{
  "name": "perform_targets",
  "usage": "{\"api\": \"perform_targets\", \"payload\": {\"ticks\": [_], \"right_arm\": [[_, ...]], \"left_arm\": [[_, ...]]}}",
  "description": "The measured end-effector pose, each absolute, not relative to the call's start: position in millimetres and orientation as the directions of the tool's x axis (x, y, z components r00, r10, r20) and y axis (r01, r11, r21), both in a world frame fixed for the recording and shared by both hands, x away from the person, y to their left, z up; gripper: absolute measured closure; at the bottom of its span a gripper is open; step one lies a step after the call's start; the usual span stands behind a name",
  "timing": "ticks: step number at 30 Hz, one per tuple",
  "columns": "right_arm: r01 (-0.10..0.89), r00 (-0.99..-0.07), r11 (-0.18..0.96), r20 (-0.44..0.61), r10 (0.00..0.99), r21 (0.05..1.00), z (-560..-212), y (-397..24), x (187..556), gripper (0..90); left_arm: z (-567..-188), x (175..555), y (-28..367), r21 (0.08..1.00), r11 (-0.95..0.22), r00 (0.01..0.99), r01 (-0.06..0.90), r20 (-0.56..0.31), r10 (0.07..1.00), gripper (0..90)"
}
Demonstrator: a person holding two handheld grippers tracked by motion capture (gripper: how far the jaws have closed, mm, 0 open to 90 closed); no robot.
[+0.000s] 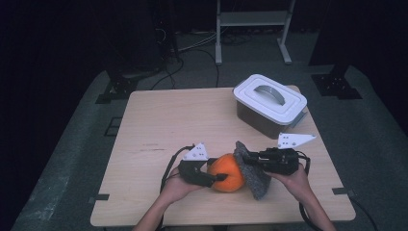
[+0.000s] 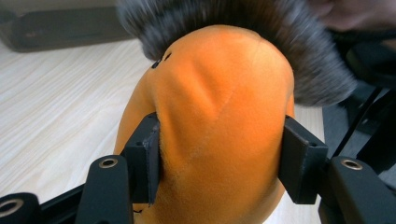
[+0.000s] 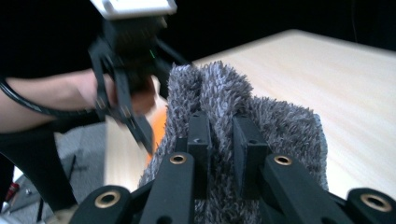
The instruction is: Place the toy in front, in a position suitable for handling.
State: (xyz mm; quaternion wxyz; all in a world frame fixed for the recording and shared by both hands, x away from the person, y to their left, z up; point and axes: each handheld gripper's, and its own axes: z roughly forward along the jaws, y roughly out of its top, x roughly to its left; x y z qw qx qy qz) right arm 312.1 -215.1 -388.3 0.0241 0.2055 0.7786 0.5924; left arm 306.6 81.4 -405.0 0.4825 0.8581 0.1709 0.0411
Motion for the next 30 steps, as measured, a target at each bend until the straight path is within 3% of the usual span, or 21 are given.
{"api": "perform_targets", "payload": {"ticks": [4,10,17,19,24,30], "right_arm": [[0.241,-0.934,0.26,0.152,0.322,0.935,-383.3,-194.5,306.2,78.1],[0.331,-0.894,0.323,0.185,0.409,0.886,-408.1,-203.8,318.2,78.1],[0.284,-0.92,0.255,0.188,0.344,0.924,-393.5,-195.7,307.9,77.8],[0.273,-0.921,0.281,0.164,0.354,0.92,-394.8,-191.8,306.9,77.8],[0.366,-0.878,0.279,0.229,0.421,0.888,-411.2,-206.0,319.1,77.9],[0.309,-0.904,0.212,0.216,0.37,0.927,-394.5,-197.2,311.1,77.7]], "left_arm": [[-398.1,293.4,81.5,0.831,-0.487,0.923,0.268,-0.077,0.377,41.5],[-404.7,296.0,97.6,0.831,-0.445,0.892,0.333,-0.126,0.434,41.4],[-404.2,297.3,95.8,0.842,-0.42,0.878,0.339,-0.123,0.463,41.3],[-405.7,298.3,96.8,0.839,-0.419,0.874,0.346,-0.126,0.469,41.3],[-405.8,299.5,99.1,0.843,-0.406,0.868,0.351,-0.131,0.48,40.9],[-410.3,298.9,93.7,0.851,-0.413,0.88,0.323,-0.11,0.462,39.8]]}}
